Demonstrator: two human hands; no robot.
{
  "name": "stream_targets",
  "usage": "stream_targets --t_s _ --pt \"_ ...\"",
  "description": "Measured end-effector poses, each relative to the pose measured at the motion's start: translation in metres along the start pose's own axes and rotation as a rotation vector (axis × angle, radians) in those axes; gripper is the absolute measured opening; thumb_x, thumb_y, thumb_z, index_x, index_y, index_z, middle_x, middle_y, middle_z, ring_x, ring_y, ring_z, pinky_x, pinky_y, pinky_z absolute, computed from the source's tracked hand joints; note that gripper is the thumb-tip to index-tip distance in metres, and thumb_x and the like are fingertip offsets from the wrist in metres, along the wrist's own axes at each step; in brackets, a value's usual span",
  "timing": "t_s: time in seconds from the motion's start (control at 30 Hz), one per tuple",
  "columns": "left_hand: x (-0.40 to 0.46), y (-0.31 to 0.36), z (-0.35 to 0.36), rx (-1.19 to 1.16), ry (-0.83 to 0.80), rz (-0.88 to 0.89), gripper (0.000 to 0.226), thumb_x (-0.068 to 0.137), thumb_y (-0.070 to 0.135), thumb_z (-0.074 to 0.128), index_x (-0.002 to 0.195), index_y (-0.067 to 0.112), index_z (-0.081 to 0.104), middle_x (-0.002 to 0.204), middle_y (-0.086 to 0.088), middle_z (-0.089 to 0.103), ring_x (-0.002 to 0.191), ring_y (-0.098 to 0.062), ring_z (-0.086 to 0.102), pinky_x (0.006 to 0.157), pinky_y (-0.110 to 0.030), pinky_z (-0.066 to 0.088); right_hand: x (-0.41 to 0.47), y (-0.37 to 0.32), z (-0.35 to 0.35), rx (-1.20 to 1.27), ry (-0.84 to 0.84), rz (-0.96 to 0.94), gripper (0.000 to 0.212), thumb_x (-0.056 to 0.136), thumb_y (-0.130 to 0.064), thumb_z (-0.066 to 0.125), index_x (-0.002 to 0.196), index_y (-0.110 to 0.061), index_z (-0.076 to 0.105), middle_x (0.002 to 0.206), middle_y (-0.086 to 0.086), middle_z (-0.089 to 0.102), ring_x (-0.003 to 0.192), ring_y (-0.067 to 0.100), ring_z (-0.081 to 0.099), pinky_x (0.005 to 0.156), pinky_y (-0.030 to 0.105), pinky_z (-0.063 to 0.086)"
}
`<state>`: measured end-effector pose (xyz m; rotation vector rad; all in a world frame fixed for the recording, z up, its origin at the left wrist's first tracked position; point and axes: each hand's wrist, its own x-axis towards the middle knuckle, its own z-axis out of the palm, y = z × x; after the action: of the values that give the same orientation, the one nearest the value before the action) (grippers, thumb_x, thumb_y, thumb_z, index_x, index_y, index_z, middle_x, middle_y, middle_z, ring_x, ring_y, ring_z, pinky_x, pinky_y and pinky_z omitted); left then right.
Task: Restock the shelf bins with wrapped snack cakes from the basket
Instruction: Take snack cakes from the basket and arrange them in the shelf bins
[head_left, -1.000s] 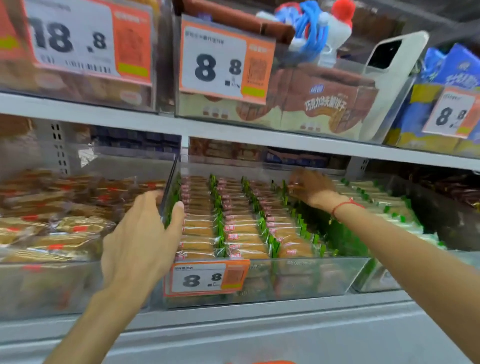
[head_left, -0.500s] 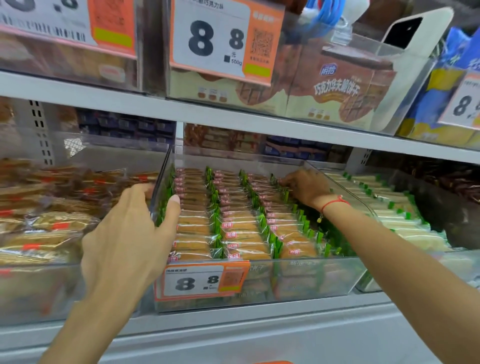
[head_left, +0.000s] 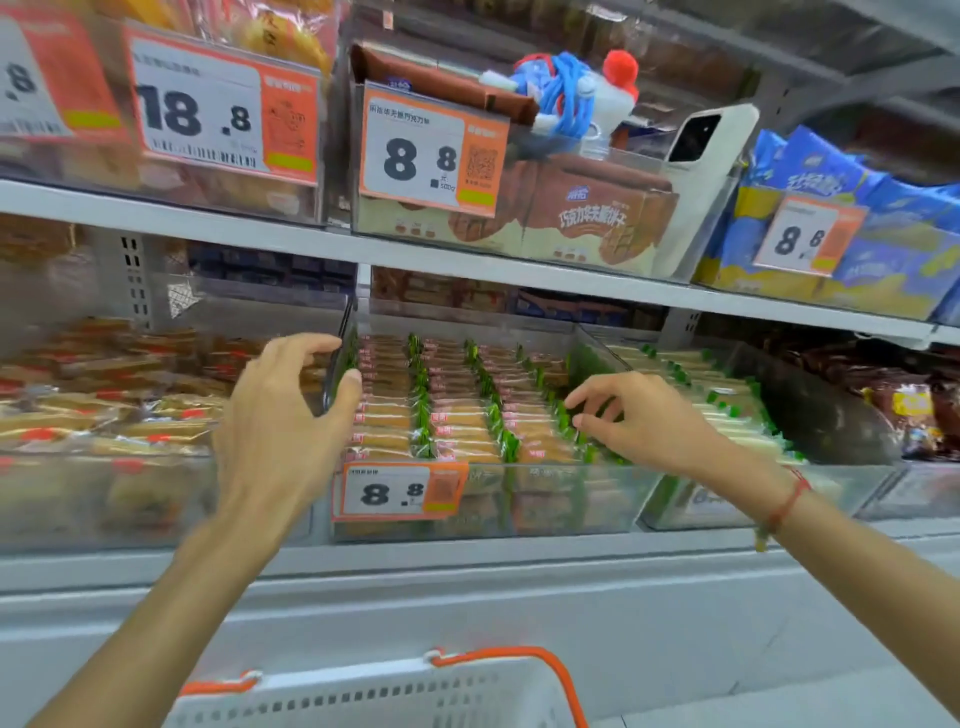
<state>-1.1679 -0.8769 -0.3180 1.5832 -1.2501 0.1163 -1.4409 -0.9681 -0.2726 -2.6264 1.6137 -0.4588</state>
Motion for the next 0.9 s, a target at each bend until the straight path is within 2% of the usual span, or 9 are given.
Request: stream_targets --t_s 0.1,0.23,0.37,0.47,0.53,0.6,0.7,0.77,0.9 --pt "-0.027 0.016 -0.023 -0.072 -0.059 0.059 0.019 0.089 0.032 0.061 0.108 0.033 0.059 0.098 0.015 0.061 0.086 -0.011 0.057 0.072 -0.030 0.042 -0.048 -0.023 0.003 -0.008 -0.068 -0.061 0.010 0.088 -0.032 0.062 0.095 -0.036 0.068 0.072 -0.024 0.056 0.073 0.006 0.059 0.073 0.032 0.052" --pt "-0.073 0.014 -0.037 0.167 -0.402 0.019 0.017 0.088 0.047 0.056 0.104 0.041 0.057 0.090 0.020 0.062 0.082 -0.012 0.060 0.069 -0.030 0.042 -0.089 -0.047 0.039 -0.082 -0.356 -0.097 0.016 0.090 -0.037 0.059 0.103 -0.035 0.067 0.077 -0.021 0.056 0.080 0.005 0.054 0.078 0.027 0.047" --pt "-0.122 -0.010 -0.030 0.388 -0.762 0.050 0.028 0.093 0.050 0.048 0.119 0.041 0.052 0.109 0.023 0.059 0.104 -0.007 0.060 0.083 -0.028 0.044 -0.102 -0.059 0.091 -0.089 -0.693 -0.125 0.025 0.093 -0.039 0.056 0.115 -0.029 0.063 0.108 -0.006 0.063 0.091 0.011 0.054 0.085 0.028 0.044" --pt "-0.161 -0.043 -0.018 0.442 -0.929 0.027 0.030 0.096 0.045 0.045 0.124 0.038 0.052 0.123 0.021 0.058 0.111 -0.009 0.057 0.085 -0.028 0.043 -0.109 -0.064 0.140 -0.100 -0.869 -0.161 0.031 0.095 -0.036 0.053 0.122 -0.024 0.061 0.122 0.000 0.061 0.112 0.020 0.055 0.091 0.027 0.041" --pt "-0.185 -0.067 -0.008 0.461 -0.991 -0.006 0.030 0.097 0.042 0.045 0.124 0.035 0.053 0.123 0.019 0.058 0.110 -0.009 0.057 0.081 -0.029 0.042 -0.113 -0.064 0.174 -0.126 -0.925 -0.156 0.031 0.096 -0.030 0.052 0.124 -0.021 0.060 0.128 0.001 0.058 0.117 0.022 0.053 0.090 0.024 0.040" --pt "-0.209 -0.094 0.003 0.486 -1.068 -0.046 0.028 0.098 0.040 0.044 0.123 0.032 0.055 0.122 0.016 0.060 0.109 -0.011 0.058 0.080 -0.028 0.043 -0.120 -0.060 0.210 -0.137 -0.975 -0.123 0.029 0.096 -0.024 0.051 0.123 -0.018 0.061 0.129 0.005 0.058 0.115 0.026 0.055 0.093 0.032 0.046" --pt "-0.245 -0.137 0.016 0.522 -1.183 -0.143 0.028 0.099 0.036 0.045 0.123 0.028 0.057 0.124 0.007 0.061 0.110 -0.016 0.057 0.087 -0.030 0.047 -0.137 -0.051 0.255 -0.211 -0.997 -0.088 0.029 0.096 -0.019 0.049 0.120 -0.010 0.063 0.125 0.011 0.061 0.110 0.031 0.059 0.091 0.041 0.050" --pt "-0.269 -0.163 0.019 0.563 -1.227 -0.180 0.033 0.098 0.034 0.047 0.130 0.027 0.052 0.138 0.001 0.051 0.122 -0.020 0.050 0.093 -0.034 0.047 -0.153 -0.044 0.279 -0.252 -1.025 -0.095 0.028 0.094 -0.015 0.049 0.118 -0.009 0.063 0.124 0.012 0.060 0.109 0.031 0.058 0.089 0.040 0.050" --pt "-0.314 -0.207 0.012 0.707 -1.361 -0.138 0.057 0.099 0.043 0.041 0.151 0.030 0.020 0.159 0.001 0.013 0.147 -0.021 0.011 0.117 -0.041 0.017 -0.186 -0.027 0.313 -0.479 -0.982 -0.253 0.049 0.094 -0.012 0.051 0.141 -0.012 0.038 0.148 0.015 0.031 0.138 0.033 0.028 0.103 0.042 0.033"
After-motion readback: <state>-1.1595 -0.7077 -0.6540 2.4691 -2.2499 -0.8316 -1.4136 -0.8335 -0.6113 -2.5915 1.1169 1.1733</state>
